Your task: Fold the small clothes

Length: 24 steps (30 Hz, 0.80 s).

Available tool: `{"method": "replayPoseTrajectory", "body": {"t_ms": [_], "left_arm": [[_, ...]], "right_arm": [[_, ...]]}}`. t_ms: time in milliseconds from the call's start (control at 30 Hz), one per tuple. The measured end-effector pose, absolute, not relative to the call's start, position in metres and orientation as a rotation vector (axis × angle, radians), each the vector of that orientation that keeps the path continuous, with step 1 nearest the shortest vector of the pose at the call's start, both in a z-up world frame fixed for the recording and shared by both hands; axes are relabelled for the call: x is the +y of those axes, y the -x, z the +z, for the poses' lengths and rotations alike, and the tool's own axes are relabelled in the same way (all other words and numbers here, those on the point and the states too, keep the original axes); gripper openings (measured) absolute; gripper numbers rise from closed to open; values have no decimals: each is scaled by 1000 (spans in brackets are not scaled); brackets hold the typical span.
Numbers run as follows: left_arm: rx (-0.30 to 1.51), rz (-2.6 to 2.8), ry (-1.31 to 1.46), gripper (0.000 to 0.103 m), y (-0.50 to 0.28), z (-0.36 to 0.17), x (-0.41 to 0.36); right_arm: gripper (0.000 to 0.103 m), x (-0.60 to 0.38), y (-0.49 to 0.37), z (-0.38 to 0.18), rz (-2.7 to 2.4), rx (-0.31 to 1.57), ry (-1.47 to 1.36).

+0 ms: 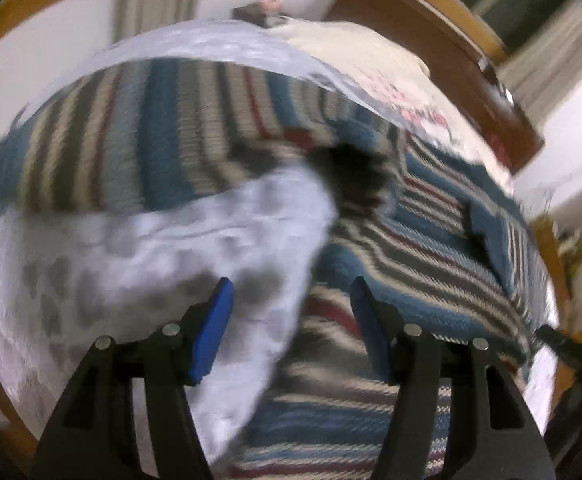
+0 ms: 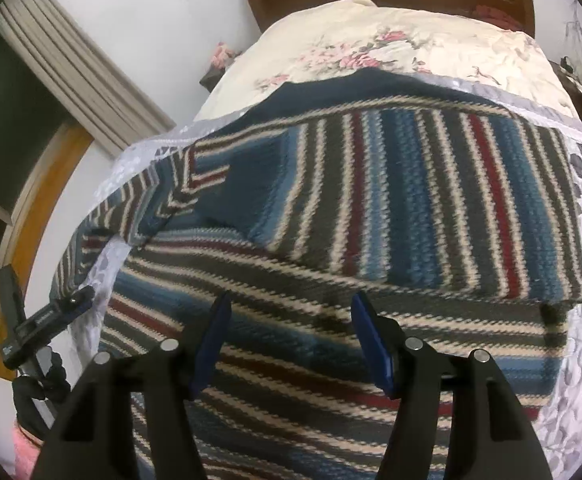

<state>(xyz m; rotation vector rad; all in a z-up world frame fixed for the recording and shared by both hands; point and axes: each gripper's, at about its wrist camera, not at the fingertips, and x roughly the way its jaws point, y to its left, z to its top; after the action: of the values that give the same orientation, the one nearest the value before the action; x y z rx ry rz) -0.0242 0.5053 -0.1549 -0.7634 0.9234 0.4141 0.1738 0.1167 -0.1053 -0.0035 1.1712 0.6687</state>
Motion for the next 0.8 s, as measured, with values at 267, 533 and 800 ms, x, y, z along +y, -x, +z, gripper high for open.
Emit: {"method": "replayPoseTrajectory", "body": {"t_ms": [267,533,800], "left_arm": [[758,474,979,56,69,-167,572],[594,523,1095,56,74,-175,611],[487,597,1089,46,65,-177,643]], "right_arm": [[63,125,-169,-111,657,1178,28],[63,128,-170,-117,641,1183,57],[63,128,-174,-124,626,1195,64]]}}
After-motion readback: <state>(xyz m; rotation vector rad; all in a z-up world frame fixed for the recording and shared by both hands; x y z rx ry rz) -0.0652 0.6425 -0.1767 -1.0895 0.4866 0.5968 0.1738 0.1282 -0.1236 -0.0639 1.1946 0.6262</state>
